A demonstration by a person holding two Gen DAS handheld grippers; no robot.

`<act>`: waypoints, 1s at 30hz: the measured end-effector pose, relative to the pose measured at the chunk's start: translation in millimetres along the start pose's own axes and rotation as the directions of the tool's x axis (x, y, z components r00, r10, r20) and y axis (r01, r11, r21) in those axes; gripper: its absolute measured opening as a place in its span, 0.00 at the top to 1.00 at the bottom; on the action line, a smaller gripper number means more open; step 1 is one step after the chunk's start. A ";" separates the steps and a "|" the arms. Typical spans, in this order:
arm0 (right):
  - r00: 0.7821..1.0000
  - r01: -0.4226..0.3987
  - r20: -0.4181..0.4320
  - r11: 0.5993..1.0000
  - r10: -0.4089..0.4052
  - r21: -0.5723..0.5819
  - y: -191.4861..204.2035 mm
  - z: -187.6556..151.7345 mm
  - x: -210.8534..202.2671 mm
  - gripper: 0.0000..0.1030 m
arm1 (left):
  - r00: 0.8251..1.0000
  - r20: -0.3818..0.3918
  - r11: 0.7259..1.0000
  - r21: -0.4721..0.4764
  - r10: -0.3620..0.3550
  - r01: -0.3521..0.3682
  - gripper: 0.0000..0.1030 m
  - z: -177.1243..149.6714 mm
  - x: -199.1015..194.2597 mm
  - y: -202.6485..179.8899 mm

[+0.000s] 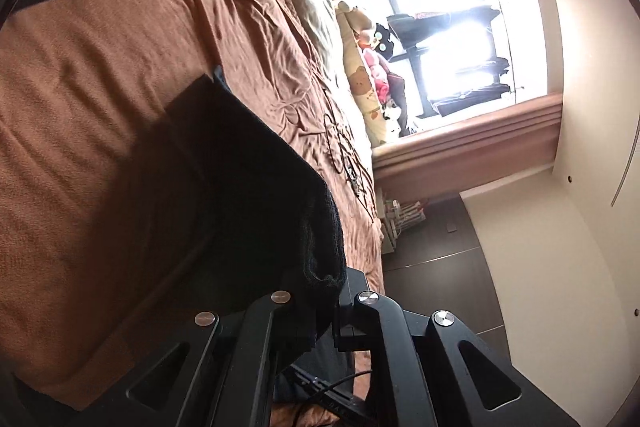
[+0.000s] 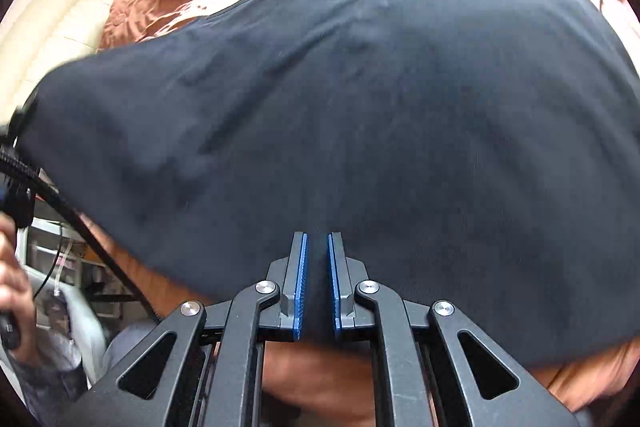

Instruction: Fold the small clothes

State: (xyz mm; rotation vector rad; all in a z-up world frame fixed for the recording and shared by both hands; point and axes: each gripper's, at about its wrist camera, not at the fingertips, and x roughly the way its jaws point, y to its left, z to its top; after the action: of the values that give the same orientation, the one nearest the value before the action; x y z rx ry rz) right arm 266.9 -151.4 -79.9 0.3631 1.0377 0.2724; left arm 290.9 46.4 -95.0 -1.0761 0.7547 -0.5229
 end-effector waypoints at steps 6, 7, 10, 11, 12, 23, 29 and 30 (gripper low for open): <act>0.997 -0.022 0.070 1.000 0.021 0.012 -16.0 -11.7 -45.2 0.94 | 0.999 -0.051 0.997 0.074 -0.020 0.024 0.96 0.3 21.9 -44.5; 0.996 -0.029 0.088 0.999 0.028 0.018 -20.3 -11.9 -55.3 0.94 | 0.998 -0.060 0.996 0.086 -0.022 0.027 0.96 -0.5 25.0 -50.9; 0.988 -0.044 0.149 0.998 0.038 0.036 -35.3 -10.1 -85.9 0.91 | 0.995 -0.091 0.993 0.109 -0.030 0.040 0.96 -2.8 40.5 -69.7; 0.985 -0.042 0.169 0.998 0.034 0.044 -41.4 -9.6 -96.6 0.91 | 0.994 -0.100 0.992 0.116 -0.032 0.044 0.96 -4.6 45.8 -75.4; 0.982 -0.047 0.186 0.997 0.037 0.053 -47.2 -12.3 -106.3 0.91 | 0.994 -0.108 0.991 0.125 -0.035 0.048 0.96 -6.8 50.0 -81.1; 0.923 -0.124 0.380 0.979 0.054 0.162 -121.7 -40.7 -189.5 0.23 | 0.972 -0.229 0.968 0.226 -0.058 0.111 0.96 -34.4 106.4 -157.1; 0.907 -0.112 0.421 0.965 0.001 0.238 -154.1 -67.6 -216.2 0.23 | 0.950 -0.308 0.950 0.280 -0.045 0.135 0.96 -61.9 144.2 -191.6; 0.904 -0.115 0.428 0.961 -0.003 0.250 -160.3 -72.5 -221.5 0.23 | 0.946 -0.321 0.948 0.288 -0.040 0.138 0.96 -67.3 151.0 -196.2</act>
State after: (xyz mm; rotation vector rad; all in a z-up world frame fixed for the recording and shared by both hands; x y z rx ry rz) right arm 104.3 -370.7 -6.0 0.6699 0.6300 0.0929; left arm 332.3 -177.5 23.2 -0.7465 0.8680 -0.8742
